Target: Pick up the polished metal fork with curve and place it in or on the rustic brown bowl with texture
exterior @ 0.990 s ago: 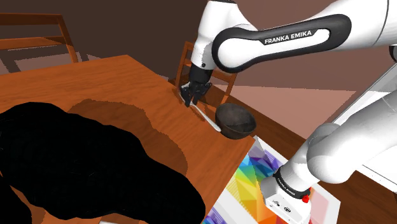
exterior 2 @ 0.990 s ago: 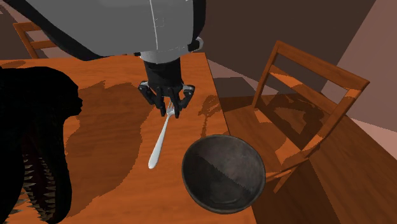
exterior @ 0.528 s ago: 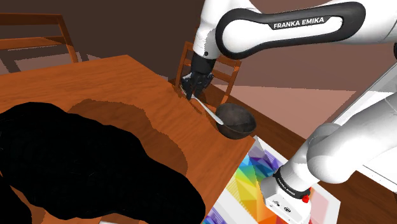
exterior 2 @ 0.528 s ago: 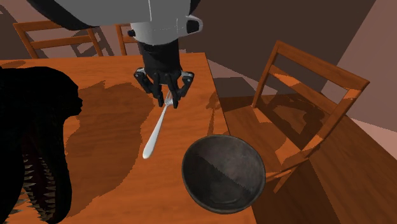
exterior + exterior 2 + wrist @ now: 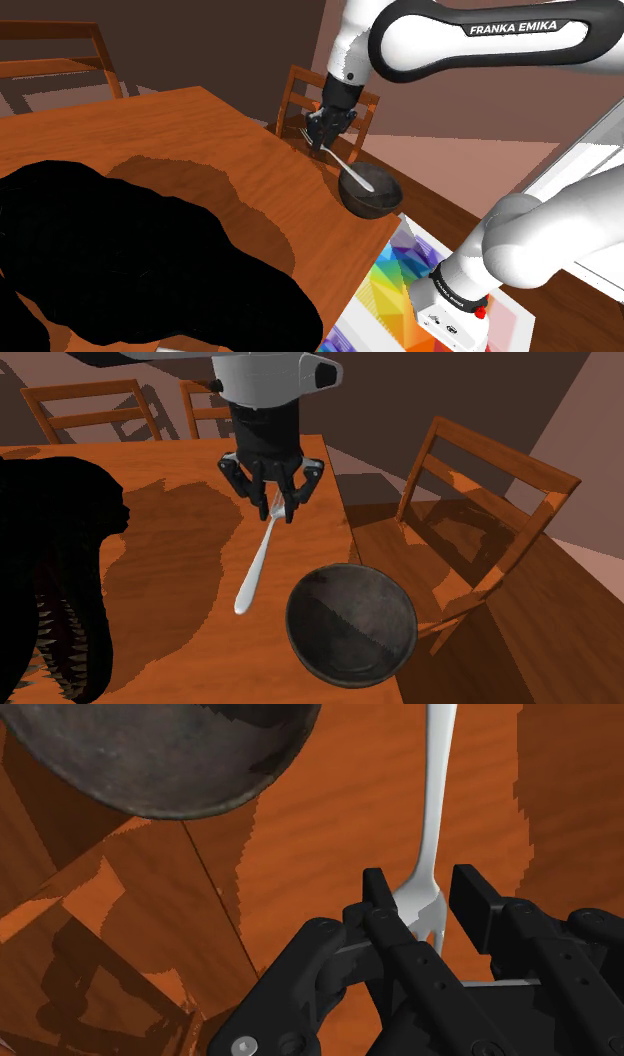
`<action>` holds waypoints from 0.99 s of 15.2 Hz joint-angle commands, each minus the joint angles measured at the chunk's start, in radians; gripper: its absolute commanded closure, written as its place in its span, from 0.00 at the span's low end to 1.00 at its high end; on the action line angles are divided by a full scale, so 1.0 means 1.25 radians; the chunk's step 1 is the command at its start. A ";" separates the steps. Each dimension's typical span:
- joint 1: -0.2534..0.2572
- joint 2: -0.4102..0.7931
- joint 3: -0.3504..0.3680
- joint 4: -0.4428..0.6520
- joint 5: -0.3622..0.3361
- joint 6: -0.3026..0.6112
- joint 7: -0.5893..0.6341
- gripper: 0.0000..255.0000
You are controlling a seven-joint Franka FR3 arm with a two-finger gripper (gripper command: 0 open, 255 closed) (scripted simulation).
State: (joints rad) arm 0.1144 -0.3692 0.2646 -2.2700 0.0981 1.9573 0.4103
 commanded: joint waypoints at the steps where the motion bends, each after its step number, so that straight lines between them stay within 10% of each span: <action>1: 0.000 -0.062 -0.018 -0.051 0.009 -0.011 -0.025 1.00; 10: -0.004 -0.367 -0.118 -0.261 -0.003 -0.112 -0.127 1.00; 15: -0.001 -0.365 -0.113 -0.314 0.002 -0.057 -0.128 1.00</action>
State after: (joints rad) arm 0.1116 -0.8206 0.1223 -2.6455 0.0989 1.8733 0.2506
